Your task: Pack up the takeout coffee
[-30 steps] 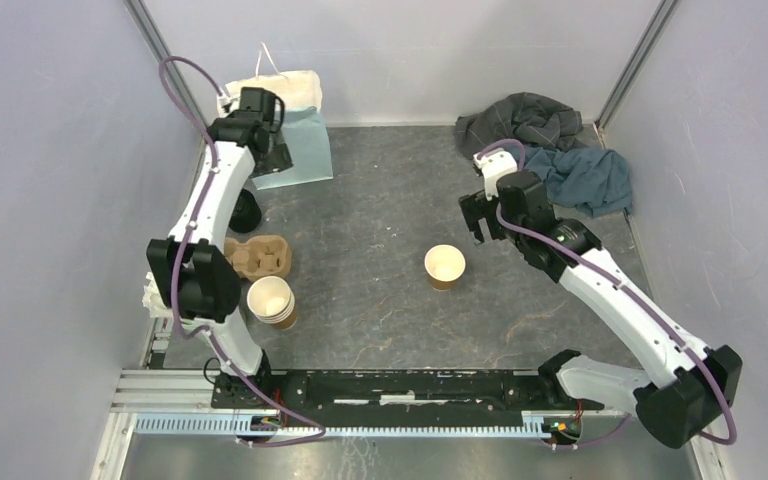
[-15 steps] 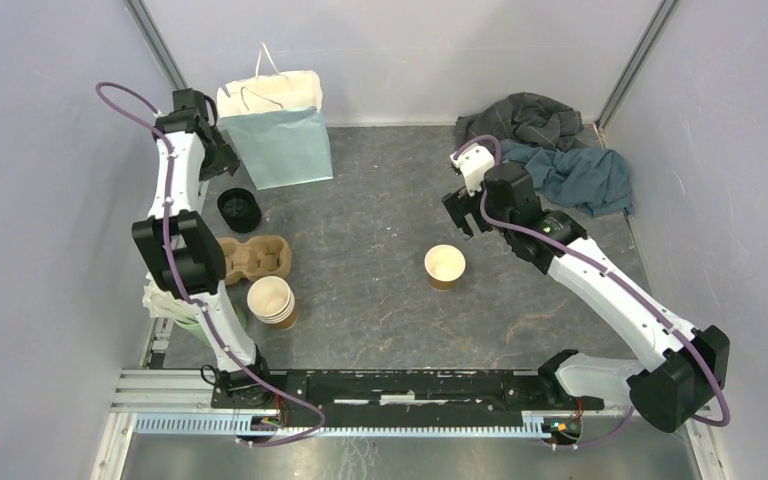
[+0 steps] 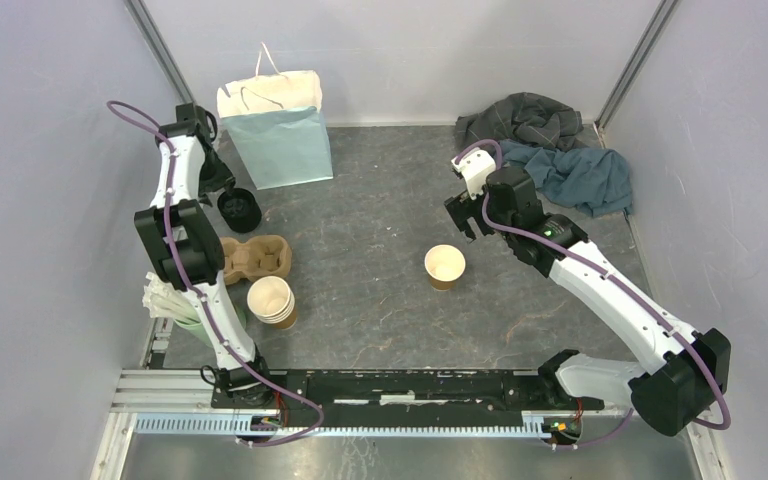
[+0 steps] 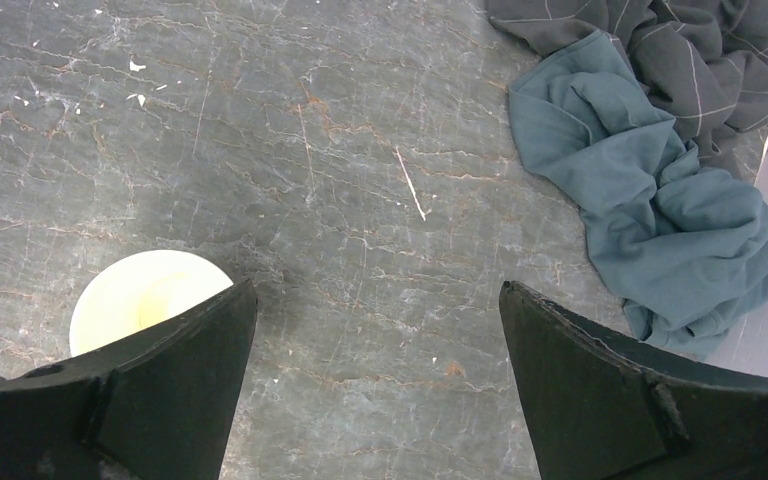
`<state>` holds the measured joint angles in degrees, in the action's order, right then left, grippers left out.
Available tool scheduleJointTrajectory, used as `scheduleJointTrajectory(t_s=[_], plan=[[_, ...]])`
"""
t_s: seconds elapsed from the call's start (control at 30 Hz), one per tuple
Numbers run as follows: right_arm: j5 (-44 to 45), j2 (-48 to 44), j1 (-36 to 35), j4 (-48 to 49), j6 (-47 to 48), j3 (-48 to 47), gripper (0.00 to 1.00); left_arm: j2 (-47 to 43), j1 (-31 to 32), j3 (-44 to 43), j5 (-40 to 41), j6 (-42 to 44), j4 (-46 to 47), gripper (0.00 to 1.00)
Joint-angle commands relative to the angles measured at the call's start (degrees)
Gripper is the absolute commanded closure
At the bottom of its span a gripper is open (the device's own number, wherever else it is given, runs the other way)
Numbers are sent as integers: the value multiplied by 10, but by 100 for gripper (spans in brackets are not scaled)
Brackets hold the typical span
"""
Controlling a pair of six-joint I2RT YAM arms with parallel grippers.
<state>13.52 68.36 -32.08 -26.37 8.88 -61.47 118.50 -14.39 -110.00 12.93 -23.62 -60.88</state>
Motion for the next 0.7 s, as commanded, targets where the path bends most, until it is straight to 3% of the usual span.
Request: scheduleJointTrajectory(t_s=[0.0, 0.43, 0.67], plan=[[-2, -8, 2, 24, 3, -9, 2, -5, -3, 13, 6, -10, 8, 46], [-4, 2, -1, 23, 1, -19, 2, 4, -3, 30, 10, -3, 11, 61], [-3, -1, -4, 23, 1, -17, 2, -3, -3, 61, 8, -9, 26, 60]])
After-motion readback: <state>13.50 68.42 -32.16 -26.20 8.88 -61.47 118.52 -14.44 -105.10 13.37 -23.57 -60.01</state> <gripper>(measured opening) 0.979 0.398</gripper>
